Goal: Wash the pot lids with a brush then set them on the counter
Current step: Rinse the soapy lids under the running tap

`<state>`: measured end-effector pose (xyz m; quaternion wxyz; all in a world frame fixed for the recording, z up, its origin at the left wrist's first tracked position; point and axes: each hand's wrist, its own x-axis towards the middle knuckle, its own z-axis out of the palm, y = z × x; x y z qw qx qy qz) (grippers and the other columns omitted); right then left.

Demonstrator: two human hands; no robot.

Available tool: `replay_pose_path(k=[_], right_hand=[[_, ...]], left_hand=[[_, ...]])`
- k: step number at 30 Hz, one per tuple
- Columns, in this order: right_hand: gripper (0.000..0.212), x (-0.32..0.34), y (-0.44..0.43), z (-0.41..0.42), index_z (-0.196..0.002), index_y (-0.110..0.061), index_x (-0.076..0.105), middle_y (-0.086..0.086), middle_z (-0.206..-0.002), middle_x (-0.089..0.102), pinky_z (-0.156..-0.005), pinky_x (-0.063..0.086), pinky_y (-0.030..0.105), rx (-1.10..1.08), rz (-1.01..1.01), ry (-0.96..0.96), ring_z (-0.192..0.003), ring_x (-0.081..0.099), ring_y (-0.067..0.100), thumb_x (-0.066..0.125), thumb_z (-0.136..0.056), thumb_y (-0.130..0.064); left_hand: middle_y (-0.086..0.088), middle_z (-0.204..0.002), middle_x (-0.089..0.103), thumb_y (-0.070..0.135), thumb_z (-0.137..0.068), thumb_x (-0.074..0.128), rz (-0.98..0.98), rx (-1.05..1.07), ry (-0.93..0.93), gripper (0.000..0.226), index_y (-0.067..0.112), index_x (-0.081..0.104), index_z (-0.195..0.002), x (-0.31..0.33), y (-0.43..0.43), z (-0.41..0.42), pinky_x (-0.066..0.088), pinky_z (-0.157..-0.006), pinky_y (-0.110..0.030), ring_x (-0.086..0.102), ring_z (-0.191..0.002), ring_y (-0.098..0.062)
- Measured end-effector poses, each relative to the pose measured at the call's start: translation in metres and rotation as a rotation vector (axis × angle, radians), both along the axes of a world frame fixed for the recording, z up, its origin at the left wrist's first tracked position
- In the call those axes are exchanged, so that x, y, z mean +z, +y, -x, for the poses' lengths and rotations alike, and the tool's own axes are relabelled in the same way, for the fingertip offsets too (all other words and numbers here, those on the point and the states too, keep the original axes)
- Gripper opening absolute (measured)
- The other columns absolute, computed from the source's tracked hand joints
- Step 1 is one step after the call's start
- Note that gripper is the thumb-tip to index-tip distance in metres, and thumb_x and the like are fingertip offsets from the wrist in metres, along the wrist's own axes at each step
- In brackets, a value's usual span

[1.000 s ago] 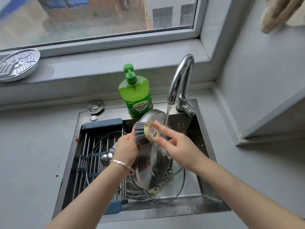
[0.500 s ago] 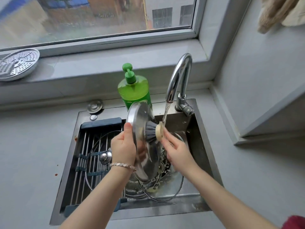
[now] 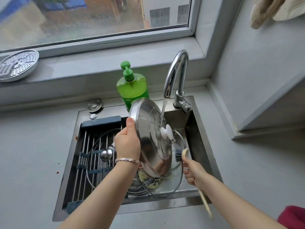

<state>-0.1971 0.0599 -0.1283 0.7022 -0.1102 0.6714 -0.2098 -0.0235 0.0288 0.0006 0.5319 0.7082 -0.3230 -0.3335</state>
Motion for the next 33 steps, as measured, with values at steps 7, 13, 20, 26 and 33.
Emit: replay_pose_path(k=[7,13,20,26,33], right_hand=[[0.035,0.006,-0.015,0.010,-0.085,-0.017,0.051,0.000,-0.069,0.045,-0.027,0.017,0.011,-0.307,-0.009,-0.180,-0.030,0.019,0.001,0.072,-0.073,-0.043],[0.023,0.018,-0.015,0.022,-0.093,-0.011,0.055,0.009,-0.076,0.055,-0.029,0.020,0.014,-0.176,0.110,0.070,-0.029,0.023,0.002,0.064,-0.087,-0.031],[0.028,0.060,-0.029,0.003,-0.094,-0.009,0.057,0.011,-0.091,0.061,-0.034,0.028,0.015,0.019,0.410,0.228,-0.045,0.035,0.006,0.058,-0.089,-0.037],[0.052,0.116,-0.042,-0.006,-0.080,0.001,0.060,0.017,-0.088,0.066,-0.066,0.055,0.033,0.237,0.565,0.312,-0.076,0.066,0.023,0.066,-0.077,-0.050],[0.008,0.106,-0.037,0.027,-0.071,-0.010,0.051,0.010,-0.066,0.056,-0.060,0.052,0.040,0.379,0.525,0.614,-0.066,0.059,0.031,0.055,-0.071,-0.003]], left_hand=[[-0.008,-0.073,0.059,0.055,-0.092,0.039,-0.314,0.006,0.300,0.052,0.012,0.054,-0.069,-0.017,-0.007,0.000,0.054,-0.076,-0.037,0.061,-0.074,-0.027],[-0.002,-0.053,0.044,0.053,-0.077,0.058,-0.241,-0.237,0.169,0.049,0.011,0.043,-0.059,-0.019,0.010,0.010,0.037,-0.049,-0.023,0.043,-0.049,-0.015],[-0.005,-0.057,0.055,0.029,-0.086,0.063,-0.170,-0.376,0.040,0.033,0.000,0.062,-0.068,-0.027,0.014,0.019,0.044,-0.049,-0.022,0.051,-0.052,-0.012],[0.010,-0.070,0.055,0.026,-0.091,0.056,-0.162,-0.853,-0.378,0.013,0.016,0.055,-0.082,-0.023,0.013,0.053,0.041,-0.059,-0.016,0.052,-0.062,-0.005],[-0.003,-0.130,0.049,0.034,-0.092,0.052,-0.169,-1.256,-0.587,0.035,0.013,0.048,-0.120,-0.025,0.030,0.056,0.040,-0.097,-0.028,0.049,-0.115,-0.017]])
